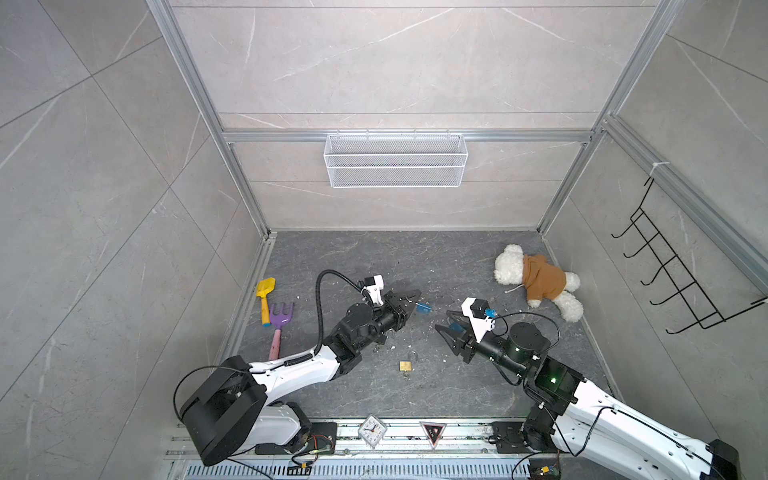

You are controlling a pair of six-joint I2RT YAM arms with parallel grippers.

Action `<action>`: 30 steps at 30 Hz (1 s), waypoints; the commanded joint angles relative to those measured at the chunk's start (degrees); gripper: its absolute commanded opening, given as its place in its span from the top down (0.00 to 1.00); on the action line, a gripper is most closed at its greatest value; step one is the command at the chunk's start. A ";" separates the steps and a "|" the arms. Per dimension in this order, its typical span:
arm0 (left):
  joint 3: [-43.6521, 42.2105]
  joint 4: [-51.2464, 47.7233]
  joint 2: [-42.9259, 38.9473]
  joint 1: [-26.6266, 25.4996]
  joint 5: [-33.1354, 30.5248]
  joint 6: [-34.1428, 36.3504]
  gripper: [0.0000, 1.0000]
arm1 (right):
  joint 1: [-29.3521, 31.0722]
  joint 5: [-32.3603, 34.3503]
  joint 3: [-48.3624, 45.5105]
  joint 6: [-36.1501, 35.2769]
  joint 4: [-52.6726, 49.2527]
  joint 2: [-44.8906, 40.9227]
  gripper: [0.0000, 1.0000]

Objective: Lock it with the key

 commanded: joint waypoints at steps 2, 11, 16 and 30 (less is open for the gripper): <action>-0.30 11.80 2.13 -0.37 1.51 -4.32 1.00 | -0.21 -0.80 1.82 -2.36 2.47 3.45 0.48; 0.04 13.67 3.10 -0.75 3.22 -4.48 1.00 | -1.64 -1.06 4.75 -1.51 2.72 9.26 0.53; -0.03 14.02 2.51 -0.82 4.21 -3.63 1.00 | -3.04 -0.85 4.33 -0.70 4.38 9.02 0.53; -0.05 14.22 3.42 -0.82 4.73 -3.97 1.00 | -4.10 -5.51 5.56 -3.24 1.36 8.29 0.54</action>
